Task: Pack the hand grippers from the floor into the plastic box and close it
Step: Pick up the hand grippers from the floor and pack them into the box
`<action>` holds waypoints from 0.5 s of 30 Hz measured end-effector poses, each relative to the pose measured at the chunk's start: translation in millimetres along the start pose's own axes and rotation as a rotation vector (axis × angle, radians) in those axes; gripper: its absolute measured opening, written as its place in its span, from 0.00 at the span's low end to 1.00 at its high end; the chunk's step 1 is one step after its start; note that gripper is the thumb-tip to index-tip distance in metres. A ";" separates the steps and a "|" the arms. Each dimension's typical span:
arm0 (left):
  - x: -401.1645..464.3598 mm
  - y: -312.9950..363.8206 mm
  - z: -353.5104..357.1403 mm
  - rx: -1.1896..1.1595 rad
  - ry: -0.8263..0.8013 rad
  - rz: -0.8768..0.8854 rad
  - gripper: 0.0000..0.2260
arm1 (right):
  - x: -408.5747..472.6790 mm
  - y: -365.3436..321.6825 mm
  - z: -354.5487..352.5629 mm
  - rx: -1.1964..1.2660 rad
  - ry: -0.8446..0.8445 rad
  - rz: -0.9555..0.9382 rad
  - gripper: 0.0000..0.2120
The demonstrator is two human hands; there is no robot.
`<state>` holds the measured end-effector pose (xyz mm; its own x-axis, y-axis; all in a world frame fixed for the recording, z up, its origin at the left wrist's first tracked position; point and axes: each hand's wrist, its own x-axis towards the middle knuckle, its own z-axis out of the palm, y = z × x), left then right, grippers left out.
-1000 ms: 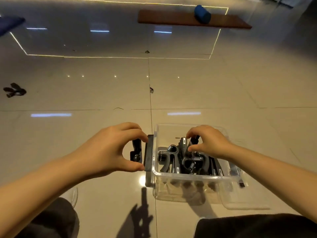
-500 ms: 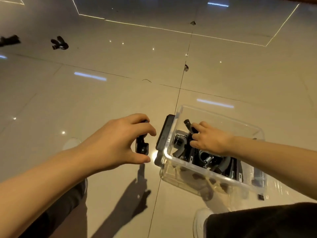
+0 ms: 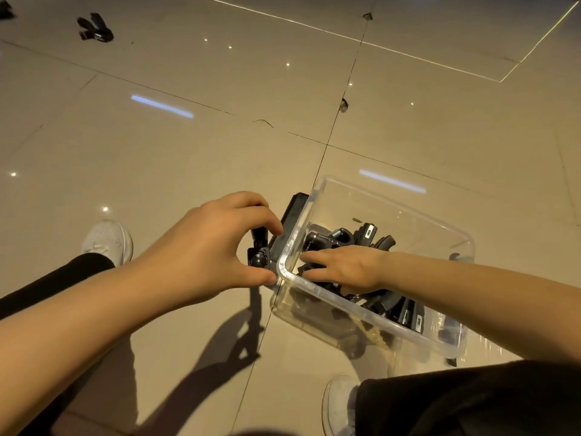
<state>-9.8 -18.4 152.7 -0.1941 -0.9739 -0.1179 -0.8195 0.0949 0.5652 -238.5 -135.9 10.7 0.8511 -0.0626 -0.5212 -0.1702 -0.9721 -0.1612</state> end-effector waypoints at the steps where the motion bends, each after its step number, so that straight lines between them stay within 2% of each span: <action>1: -0.8 -2.4 0.9 -0.011 0.003 -0.015 0.21 | -2.0 1.1 0.8 0.067 -0.017 0.058 0.35; 3: -2.5 -7.3 1.8 -0.043 0.015 -0.048 0.21 | -4.9 6.5 1.6 0.157 -0.026 0.170 0.37; 10: -3.8 -12.5 2.3 -0.081 0.047 -0.087 0.20 | 1.5 20.3 18.4 0.052 -0.134 0.307 0.47; 15: 3.5 -10.9 3.6 -0.079 0.048 -0.067 0.21 | 14.4 18.1 35.9 -0.006 -0.088 0.300 0.43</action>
<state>-3.5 -22.2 143.2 -0.1124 -0.9865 -0.1194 -0.7846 0.0144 0.6198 -247.1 -146.3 -29.8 0.7169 -0.3273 -0.6156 -0.4041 -0.9146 0.0156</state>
